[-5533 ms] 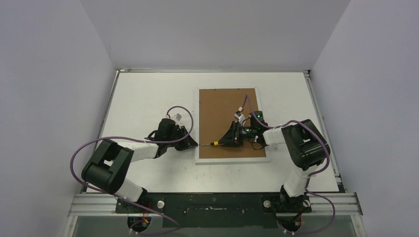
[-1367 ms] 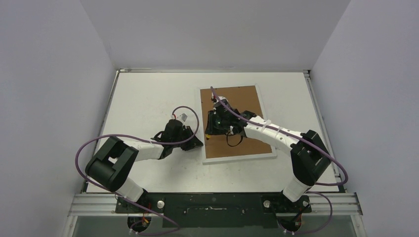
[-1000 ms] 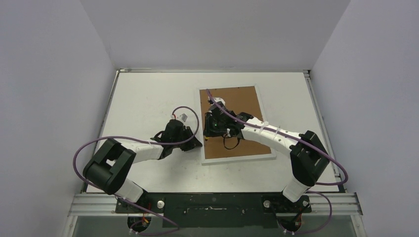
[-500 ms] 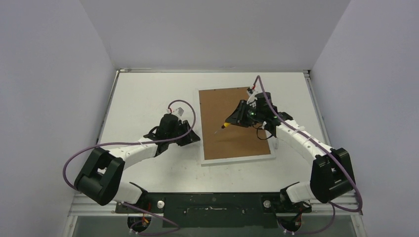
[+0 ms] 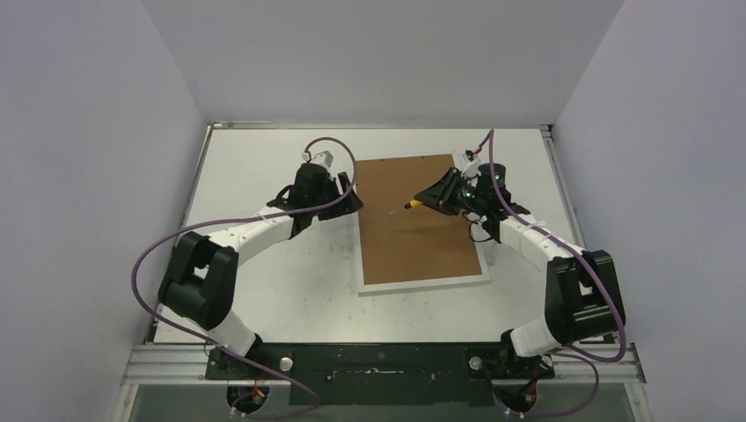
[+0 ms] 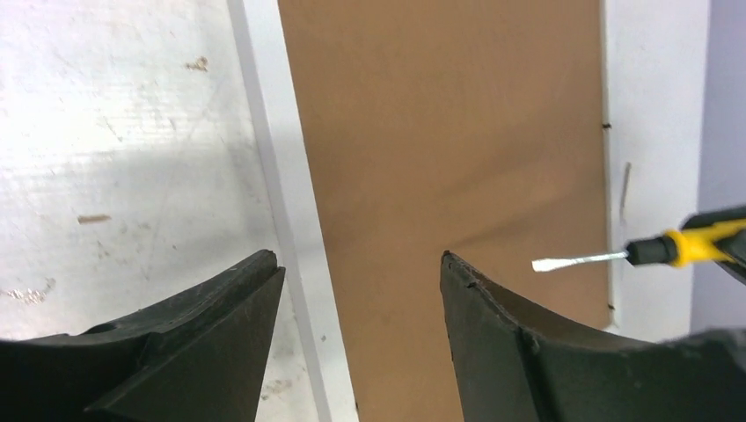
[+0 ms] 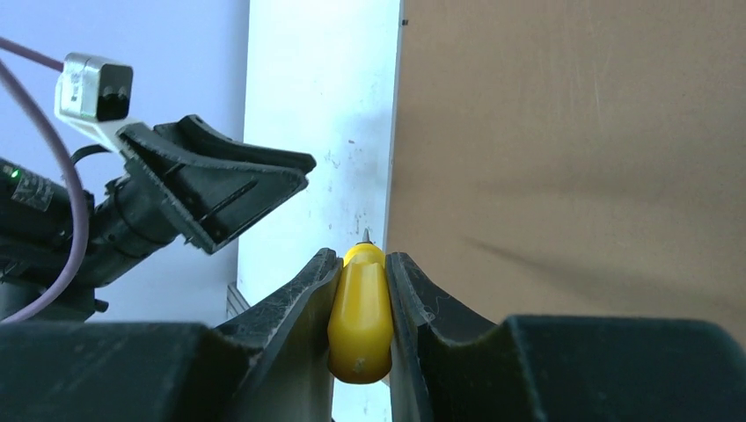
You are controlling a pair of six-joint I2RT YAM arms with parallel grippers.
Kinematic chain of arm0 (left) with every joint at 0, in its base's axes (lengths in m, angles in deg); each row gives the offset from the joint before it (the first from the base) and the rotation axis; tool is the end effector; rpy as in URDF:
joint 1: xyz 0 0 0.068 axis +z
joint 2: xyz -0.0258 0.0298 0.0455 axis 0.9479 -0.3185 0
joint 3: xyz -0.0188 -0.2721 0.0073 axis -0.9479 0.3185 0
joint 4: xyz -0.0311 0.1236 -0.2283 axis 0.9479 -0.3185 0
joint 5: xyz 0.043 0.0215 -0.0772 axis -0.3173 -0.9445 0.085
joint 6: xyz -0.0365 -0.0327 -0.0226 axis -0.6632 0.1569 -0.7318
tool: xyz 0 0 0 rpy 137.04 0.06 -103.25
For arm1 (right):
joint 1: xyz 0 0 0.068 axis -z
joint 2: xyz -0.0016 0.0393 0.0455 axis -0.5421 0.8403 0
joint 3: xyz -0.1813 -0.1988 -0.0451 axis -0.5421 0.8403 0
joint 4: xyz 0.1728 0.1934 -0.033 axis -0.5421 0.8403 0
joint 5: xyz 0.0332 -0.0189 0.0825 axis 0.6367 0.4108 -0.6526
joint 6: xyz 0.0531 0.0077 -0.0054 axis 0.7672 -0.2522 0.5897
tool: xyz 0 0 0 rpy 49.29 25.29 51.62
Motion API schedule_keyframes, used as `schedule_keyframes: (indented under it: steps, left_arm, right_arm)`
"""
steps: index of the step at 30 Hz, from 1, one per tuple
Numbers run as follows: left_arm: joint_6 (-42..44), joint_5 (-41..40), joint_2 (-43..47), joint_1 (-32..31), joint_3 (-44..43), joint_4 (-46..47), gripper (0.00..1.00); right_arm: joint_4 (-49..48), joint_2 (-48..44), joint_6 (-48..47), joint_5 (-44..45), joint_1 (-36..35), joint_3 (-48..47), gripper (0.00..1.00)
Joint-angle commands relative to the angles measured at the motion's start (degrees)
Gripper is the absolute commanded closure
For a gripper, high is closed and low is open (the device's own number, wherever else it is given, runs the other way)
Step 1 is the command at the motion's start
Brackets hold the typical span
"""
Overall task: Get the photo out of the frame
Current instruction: Release the photo frame item from the photo frame.
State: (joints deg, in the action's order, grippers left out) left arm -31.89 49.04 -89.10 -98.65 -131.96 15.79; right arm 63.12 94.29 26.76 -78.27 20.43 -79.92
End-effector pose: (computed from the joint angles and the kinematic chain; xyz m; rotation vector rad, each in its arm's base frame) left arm 0.3053 -0.1614 0.2184 -0.1754 2.2998 -0.7461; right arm 0.3056 0.0904 0.2342 0.2362 2.2153 1.3339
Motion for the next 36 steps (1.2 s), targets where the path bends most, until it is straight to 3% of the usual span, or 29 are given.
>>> schedule_keyframes:
  steps: [1,4,13,21,29,36]
  left_arm:
    - [4.3,-4.4,-5.5,0.6,-7.0,-3.7,0.4]
    - [5.0,-4.6,-9.5,0.8,-10.1,-5.0,0.52]
    - [6.0,-4.2,-17.7,2.0,-17.2,-7.0,0.48]
    - [7.2,-3.2,-22.9,2.4,-21.9,-8.7,0.58]
    - [7.8,-0.7,-26.0,2.2,-23.7,-9.4,0.66]
    - [9.5,-1.0,-23.3,0.6,-20.7,-13.0,0.76]
  right_arm:
    - [-9.7,0.1,1.5,1.8,0.7,0.9,0.95]
    - [-10.6,0.3,1.0,3.6,0.9,1.2,0.95]
    - [-19.0,6.5,3.8,4.8,1.1,0.5,0.95]
    - [-33.3,14.5,9.1,5.8,0.8,0.8,0.95]
    - [-34.8,21.9,8.8,8.3,-0.7,-3.5,0.95]
    - [-44.2,27.5,11.7,8.5,-3.2,-4.2,0.95]
